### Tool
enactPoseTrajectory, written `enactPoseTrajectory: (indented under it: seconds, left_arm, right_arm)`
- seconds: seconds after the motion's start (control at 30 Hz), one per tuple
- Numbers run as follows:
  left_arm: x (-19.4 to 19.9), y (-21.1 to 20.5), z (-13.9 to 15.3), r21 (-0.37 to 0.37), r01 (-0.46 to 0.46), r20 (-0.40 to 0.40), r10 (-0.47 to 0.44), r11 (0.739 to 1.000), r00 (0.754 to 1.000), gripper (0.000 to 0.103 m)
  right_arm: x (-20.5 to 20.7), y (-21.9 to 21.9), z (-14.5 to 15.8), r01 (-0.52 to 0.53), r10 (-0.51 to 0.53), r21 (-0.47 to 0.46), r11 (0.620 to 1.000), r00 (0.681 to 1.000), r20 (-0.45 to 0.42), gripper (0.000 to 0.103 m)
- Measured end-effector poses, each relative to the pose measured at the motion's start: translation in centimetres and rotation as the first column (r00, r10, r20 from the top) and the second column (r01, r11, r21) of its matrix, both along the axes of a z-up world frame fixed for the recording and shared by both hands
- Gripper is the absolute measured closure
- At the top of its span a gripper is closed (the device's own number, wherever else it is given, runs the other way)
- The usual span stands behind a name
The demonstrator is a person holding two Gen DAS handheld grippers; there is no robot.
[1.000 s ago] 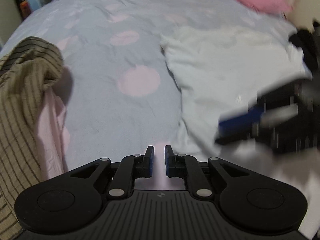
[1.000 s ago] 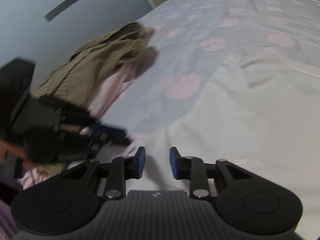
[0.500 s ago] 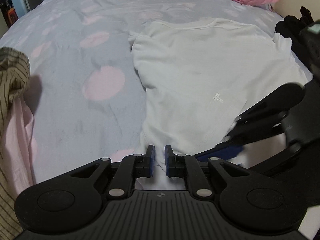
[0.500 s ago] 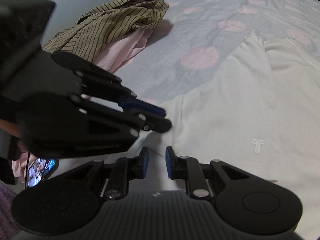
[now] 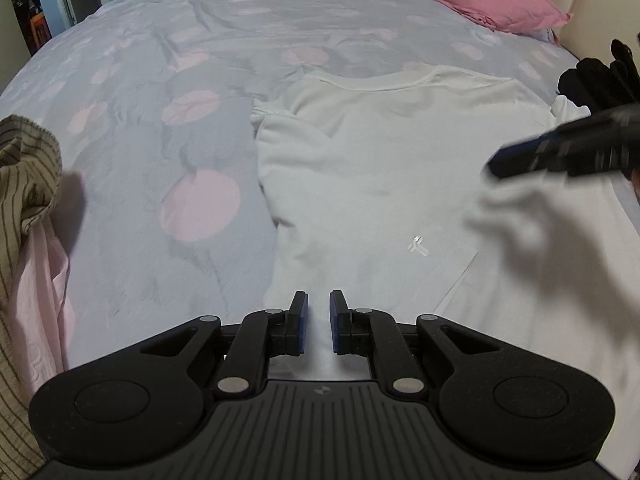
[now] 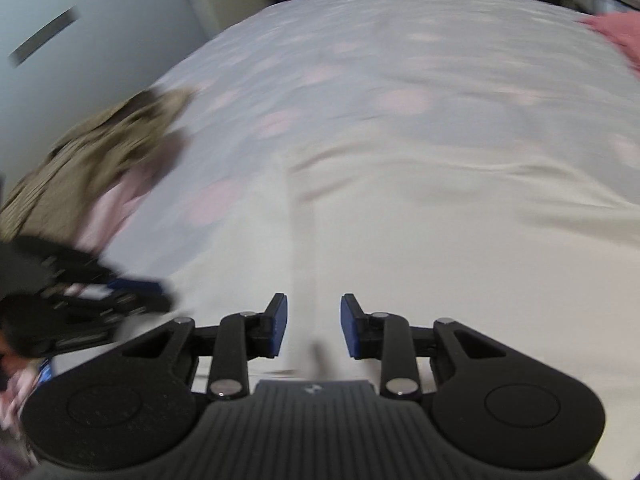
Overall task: Fold clothes
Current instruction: 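Release the shirt and lift both grippers away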
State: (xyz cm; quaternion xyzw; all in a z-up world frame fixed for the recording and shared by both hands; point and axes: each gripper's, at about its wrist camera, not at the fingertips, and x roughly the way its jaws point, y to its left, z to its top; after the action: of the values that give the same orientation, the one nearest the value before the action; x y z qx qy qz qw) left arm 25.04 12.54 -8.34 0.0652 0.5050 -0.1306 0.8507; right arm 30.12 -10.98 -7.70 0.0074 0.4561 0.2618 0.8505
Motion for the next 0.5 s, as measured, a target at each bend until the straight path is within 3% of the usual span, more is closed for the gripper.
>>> enactPoseTrajectory:
  seconds: [0.17, 0.37, 0.5]
  left_arm:
    - [0.3, -1.2, -0.5, 0.015, 0.012, -0.015, -0.012, 1.000, 1.000, 0.091]
    - [0.3, -1.8, -1.0, 0.027, 0.004, -0.025, -0.003, 1.000, 1.000, 0.090]
    - [0.5, -1.8, -1.6, 0.056, -0.015, -0.034, 0.017, 0.998, 0.999, 0.090]
  right_arm:
    - [1.5, -8.9, 0.8, 0.234, -0.233, -0.027, 0.972, 0.972, 0.027, 0.070]
    - [1.4, -19.7, 1.0, 0.473, -0.472, -0.033, 0.881, 0.881, 0.038, 0.073]
    - [1.3, -23.3, 0.2, 0.546, -0.545, -0.043, 0.837, 0.838, 0.042, 0.076]
